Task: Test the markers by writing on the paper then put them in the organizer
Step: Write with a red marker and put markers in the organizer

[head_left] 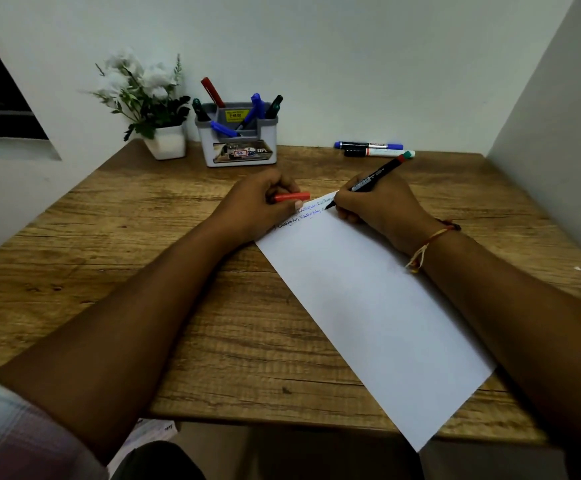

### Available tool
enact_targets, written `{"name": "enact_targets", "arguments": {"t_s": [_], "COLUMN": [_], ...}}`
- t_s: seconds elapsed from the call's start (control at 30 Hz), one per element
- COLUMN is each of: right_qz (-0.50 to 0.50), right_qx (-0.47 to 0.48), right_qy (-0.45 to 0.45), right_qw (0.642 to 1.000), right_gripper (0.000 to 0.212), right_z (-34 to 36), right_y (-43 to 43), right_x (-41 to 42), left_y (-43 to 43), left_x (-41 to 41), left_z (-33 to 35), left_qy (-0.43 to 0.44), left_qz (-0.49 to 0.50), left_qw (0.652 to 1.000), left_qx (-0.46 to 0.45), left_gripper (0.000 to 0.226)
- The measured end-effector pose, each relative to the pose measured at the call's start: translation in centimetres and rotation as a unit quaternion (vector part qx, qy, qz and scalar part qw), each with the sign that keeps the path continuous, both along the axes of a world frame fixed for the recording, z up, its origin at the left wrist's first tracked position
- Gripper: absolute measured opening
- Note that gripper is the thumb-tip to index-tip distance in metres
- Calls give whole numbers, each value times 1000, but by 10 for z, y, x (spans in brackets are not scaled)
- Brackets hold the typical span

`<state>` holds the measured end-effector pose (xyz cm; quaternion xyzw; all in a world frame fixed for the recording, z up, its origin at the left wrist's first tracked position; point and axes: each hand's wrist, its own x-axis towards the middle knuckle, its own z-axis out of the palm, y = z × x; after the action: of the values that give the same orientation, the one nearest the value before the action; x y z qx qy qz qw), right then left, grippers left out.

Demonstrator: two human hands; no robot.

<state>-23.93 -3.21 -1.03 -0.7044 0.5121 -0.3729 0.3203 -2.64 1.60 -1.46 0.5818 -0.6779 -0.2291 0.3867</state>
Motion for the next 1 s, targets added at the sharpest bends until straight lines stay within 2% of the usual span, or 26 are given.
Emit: {"name": "enact_targets", "arguments": {"t_s": [0.37, 0.9, 1.0], "right_qz": [-12, -15, -13], "right_qx": [10, 1, 17], "right_qy": [-25, -2, -33], "right_qw": [1000, 1000, 999], "right_gripper": [17, 14, 15], "right_z": [-1, 0, -1], "right_y": [-1, -1, -2], "right_x": [0, 0, -1], "left_y": [-1, 2, 1], "left_x": [0, -1, 0], "left_z": [-1, 2, 1], "left_qy": [5, 4, 2], "left_qz": [1, 2, 1], "left_qw": [1000, 1000, 1000], "left_qx": [0, 5, 1], "left_gripper": [20, 21, 21]}}
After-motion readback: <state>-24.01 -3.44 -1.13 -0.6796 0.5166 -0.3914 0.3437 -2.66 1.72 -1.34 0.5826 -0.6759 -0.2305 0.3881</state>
